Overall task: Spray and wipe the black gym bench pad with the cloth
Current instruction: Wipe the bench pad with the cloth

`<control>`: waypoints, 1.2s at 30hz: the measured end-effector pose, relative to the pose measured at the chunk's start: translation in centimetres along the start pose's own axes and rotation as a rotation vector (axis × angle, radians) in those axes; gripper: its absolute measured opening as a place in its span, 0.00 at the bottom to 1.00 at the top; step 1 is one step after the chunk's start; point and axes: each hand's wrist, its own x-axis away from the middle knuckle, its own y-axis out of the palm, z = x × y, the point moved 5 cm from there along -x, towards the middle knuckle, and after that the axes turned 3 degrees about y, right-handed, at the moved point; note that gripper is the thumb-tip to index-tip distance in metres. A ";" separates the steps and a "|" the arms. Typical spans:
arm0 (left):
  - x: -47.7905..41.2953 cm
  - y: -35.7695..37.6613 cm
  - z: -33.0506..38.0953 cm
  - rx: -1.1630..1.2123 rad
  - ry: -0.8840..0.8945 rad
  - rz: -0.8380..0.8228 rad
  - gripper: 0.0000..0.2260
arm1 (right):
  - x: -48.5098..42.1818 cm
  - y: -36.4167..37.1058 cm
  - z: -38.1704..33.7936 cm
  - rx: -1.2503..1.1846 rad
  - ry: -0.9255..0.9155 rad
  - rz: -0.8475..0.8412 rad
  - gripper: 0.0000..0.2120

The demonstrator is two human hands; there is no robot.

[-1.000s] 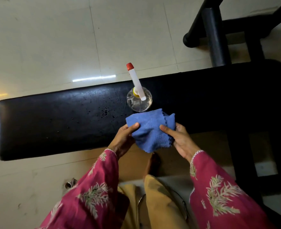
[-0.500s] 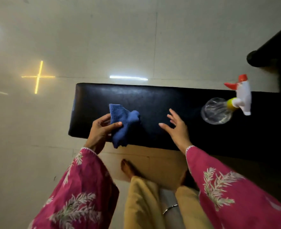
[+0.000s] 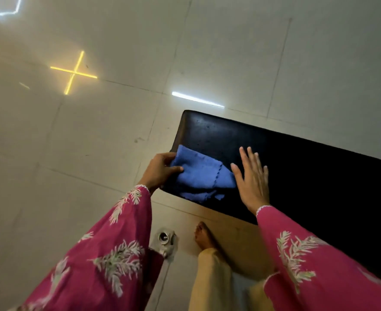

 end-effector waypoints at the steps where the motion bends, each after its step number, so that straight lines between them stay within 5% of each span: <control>1: -0.7 -0.7 -0.9 0.001 -0.002 0.041 0.11 | -0.5 0.7 -0.4 0.019 -0.002 0.000 0.26; 8: -3.1 -1.6 -2.9 0.064 -0.028 0.138 0.12 | -1.2 1.7 -0.8 0.114 0.021 -0.023 0.26; 13: 0.4 1.2 -0.7 -0.126 0.081 0.593 0.24 | -2.6 0.5 -0.1 0.128 0.048 0.019 0.26; 17: -0.5 7.6 -0.4 -0.254 -0.003 0.400 0.33 | -4.0 -0.9 0.9 0.094 0.020 0.075 0.26; 21: -5.7 9.3 1.5 -0.456 -0.199 0.523 0.41 | -6.5 -1.4 2.5 0.139 -0.041 0.105 0.28; 27: -5.6 9.9 0.6 -0.835 0.316 0.397 0.36 | -8.5 -1.1 4.1 0.330 -0.186 0.179 0.29; 33: -10.5 7.0 2.0 -0.654 -0.148 0.554 0.40 | -8.6 -0.8 4.3 0.366 -0.212 0.227 0.28; 36: -11.3 8.5 3.3 -0.752 -0.049 0.494 0.39 | -8.6 -0.7 4.4 0.365 -0.215 0.246 0.28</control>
